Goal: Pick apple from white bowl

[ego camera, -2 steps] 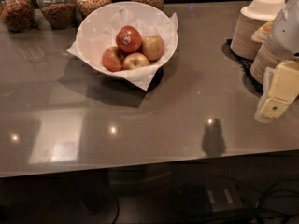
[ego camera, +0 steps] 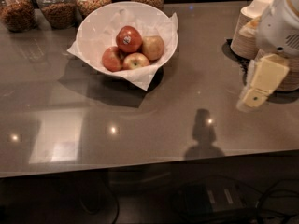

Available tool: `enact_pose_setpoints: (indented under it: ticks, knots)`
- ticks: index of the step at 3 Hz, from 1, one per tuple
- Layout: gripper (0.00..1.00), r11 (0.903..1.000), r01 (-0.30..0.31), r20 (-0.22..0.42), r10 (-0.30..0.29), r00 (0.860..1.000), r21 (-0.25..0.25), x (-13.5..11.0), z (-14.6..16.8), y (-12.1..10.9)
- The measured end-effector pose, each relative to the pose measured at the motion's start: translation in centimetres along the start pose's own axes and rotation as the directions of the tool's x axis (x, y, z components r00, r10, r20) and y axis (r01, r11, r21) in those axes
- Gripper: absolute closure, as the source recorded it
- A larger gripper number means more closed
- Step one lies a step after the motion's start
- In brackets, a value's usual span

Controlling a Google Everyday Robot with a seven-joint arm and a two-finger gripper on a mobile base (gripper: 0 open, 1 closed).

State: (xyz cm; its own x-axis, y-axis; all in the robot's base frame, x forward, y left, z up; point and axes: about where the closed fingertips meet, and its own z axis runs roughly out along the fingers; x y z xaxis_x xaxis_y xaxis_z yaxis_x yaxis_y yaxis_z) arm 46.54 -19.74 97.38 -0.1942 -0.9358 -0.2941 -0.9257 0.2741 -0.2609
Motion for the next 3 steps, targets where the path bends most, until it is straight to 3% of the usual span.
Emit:
enact_pose_setpoints:
  ticks: [1, 2, 3]
  knots:
    - [0.00, 0.9998, 0.009, 0.115, -0.011, 0.993, 0.016, -3.9, 1.7, -2.5]
    - [0.00, 0.9995, 0.009, 0.221, -0.016, 0.975, 0.031, -7.6, 3.0, -4.7]
    - [0.00, 0.9985, -0.003, 0.323, -0.015, 0.946, 0.055, -11.1, 4.1, -7.0]
